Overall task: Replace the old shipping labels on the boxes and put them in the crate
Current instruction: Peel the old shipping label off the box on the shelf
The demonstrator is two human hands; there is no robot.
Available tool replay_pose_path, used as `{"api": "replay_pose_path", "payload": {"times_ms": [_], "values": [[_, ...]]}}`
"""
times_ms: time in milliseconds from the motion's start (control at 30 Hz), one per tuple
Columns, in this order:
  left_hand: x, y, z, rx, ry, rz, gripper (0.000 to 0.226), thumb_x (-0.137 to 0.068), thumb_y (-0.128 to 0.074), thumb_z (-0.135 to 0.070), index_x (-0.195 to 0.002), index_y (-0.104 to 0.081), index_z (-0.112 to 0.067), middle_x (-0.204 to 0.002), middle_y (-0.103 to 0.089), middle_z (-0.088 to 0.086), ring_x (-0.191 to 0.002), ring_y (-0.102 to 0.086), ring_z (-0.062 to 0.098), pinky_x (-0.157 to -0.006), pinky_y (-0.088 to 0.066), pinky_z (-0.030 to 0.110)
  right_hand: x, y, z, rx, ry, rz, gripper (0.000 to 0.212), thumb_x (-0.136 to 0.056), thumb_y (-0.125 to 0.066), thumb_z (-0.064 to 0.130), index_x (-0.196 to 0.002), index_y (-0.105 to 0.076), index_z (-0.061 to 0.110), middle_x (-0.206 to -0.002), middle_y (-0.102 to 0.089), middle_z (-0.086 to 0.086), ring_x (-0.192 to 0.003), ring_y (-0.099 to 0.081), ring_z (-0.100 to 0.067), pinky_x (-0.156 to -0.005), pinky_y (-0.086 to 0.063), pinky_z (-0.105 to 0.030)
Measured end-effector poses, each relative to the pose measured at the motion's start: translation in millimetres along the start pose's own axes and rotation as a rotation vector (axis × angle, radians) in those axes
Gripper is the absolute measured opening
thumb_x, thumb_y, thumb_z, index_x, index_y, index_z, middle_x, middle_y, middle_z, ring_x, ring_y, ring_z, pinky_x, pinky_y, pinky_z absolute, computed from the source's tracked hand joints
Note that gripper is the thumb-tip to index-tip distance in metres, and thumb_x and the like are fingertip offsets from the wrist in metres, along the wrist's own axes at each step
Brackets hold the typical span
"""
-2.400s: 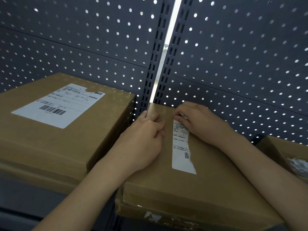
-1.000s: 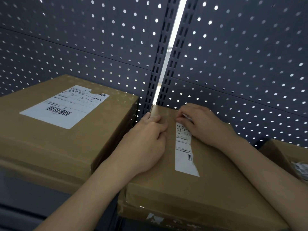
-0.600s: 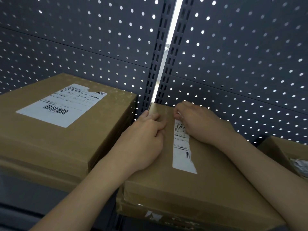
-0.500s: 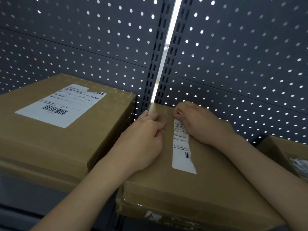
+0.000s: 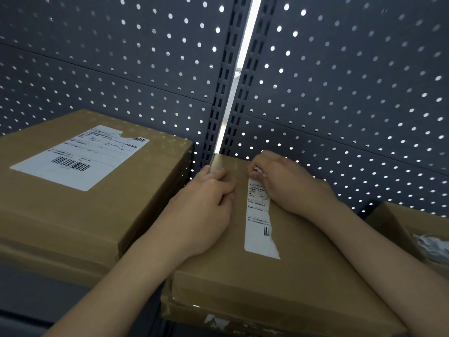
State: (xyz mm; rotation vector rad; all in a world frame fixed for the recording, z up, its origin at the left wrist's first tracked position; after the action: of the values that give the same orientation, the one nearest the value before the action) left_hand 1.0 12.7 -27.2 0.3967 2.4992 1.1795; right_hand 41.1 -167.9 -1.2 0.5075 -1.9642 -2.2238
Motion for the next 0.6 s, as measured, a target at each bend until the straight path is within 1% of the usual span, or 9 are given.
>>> {"api": "replay_pose_path", "payload": {"times_ms": [100,167,267,333,367,400,467,500,600], "values": [[0.0,-0.4,0.2,0.007,-0.006,-0.003,0.036,-0.103,-0.035,-0.028,-0.134,-0.054,-0.026,-0.152,-0.030,-0.015,-0.148,-0.002,0.007,-0.111,-0.024,0.031,2.2,1.1,0.6,0.038,0.002,0.012,0.012,-0.100,-0.042,0.018,-0.092,-0.050,0.024,-0.101,-0.048,0.006,-0.088,-0.055,-0.021,-0.079,-0.049,-0.045],[-0.4,-0.6,0.6,0.016,-0.007,-0.008,0.035,-0.103,-0.035,-0.028,-0.132,-0.055,-0.025,-0.148,-0.035,-0.015,-0.147,-0.003,0.006,-0.109,-0.026,0.029,3.2,0.6,-0.7,0.016,-0.009,0.003,0.015,-0.099,-0.040,0.013,-0.092,-0.049,0.024,-0.101,-0.049,0.006,-0.090,-0.055,-0.022,-0.081,-0.048,-0.044],[-0.8,0.0,0.3,0.020,-0.006,-0.012,0.035,-0.103,-0.036,-0.029,-0.131,-0.055,-0.023,-0.144,-0.038,-0.013,-0.146,-0.005,0.005,-0.106,-0.028,0.028,4.1,1.1,-3.7,-0.065,-0.023,-0.025,0.014,-0.102,-0.044,0.025,-0.105,-0.057,0.023,-0.108,-0.054,0.006,-0.100,-0.054,-0.017,-0.089,-0.045,-0.037],[-0.6,0.1,0.0,0.027,-0.014,-0.009,0.036,-0.103,-0.036,-0.029,-0.133,-0.054,-0.024,-0.146,-0.037,-0.014,-0.146,-0.005,0.005,-0.106,-0.028,0.028,6.0,2.0,-5.6,-0.106,-0.002,-0.029,0.025,-0.101,-0.047,0.034,-0.122,-0.056,0.025,-0.115,-0.055,0.009,-0.105,-0.052,-0.012,-0.090,-0.041,-0.030],[-0.6,0.3,0.1,0.026,-0.015,-0.008,0.036,-0.103,-0.036,-0.029,-0.134,-0.054,-0.025,-0.147,-0.035,-0.015,-0.146,-0.005,0.005,-0.107,-0.027,0.028,7.1,3.0,-6.6,-0.115,0.008,-0.030,0.031,-0.099,-0.050,0.037,-0.128,-0.055,0.026,-0.113,-0.054,0.009,-0.103,-0.051,-0.010,-0.088,-0.040,-0.028],[-0.7,0.0,0.3,0.023,-0.013,-0.005,0.036,-0.103,-0.036,-0.029,-0.135,-0.053,-0.026,-0.149,-0.033,-0.016,-0.147,-0.004,0.005,-0.108,-0.026,0.028,7.5,3.2,-7.8,-0.120,0.017,-0.034,0.031,-0.097,-0.054,0.038,-0.126,-0.057,0.027,-0.108,-0.054,0.009,-0.099,-0.052,-0.010,-0.085,-0.040,-0.027],[-0.9,-0.8,1.0,0.022,-0.008,0.001,0.037,-0.103,-0.036,-0.029,-0.136,-0.052,-0.028,-0.153,-0.029,-0.017,-0.148,-0.001,0.006,-0.111,-0.024,0.031,7.3,2.2,-9.0,-0.127,0.032,-0.057,0.017,-0.095,-0.060,0.034,-0.108,-0.066,0.025,-0.097,-0.055,0.006,-0.091,-0.053,-0.011,-0.082,-0.044,-0.029],[-1.2,-1.2,1.3,0.024,-0.009,0.003,0.038,-0.103,-0.036,-0.029,-0.137,-0.051,-0.029,-0.155,-0.026,-0.017,-0.148,-0.001,0.007,-0.113,-0.023,0.032,6.6,1.6,-9.1,-0.133,0.037,-0.071,0.010,-0.094,-0.062,0.031,-0.100,-0.066,0.024,-0.095,-0.055,0.005,-0.089,-0.054,-0.012,-0.081,-0.045,-0.030],[-1.7,-2.0,2.1,0.023,-0.007,0.006,0.038,-0.103,-0.036,-0.029,-0.138,-0.050,-0.030,-0.157,-0.023,-0.017,-0.148,0.000,0.008,-0.114,-0.022,0.033,6.0,1.1,-7.4,-0.125,0.054,-0.083,0.005,-0.094,-0.061,0.027,-0.094,-0.064,0.023,-0.094,-0.054,0.008,-0.087,-0.052,-0.009,-0.078,-0.042,-0.025]]}}
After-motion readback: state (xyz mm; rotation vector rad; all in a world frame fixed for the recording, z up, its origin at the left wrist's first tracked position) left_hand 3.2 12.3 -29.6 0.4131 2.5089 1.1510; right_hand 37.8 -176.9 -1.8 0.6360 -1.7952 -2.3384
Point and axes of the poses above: each hand's wrist, its own x-axis away from the middle knuckle, its own y-axis out of the back of the hand, z = x × y, the point moved 2 cm from there along -x, towards the middle knuckle
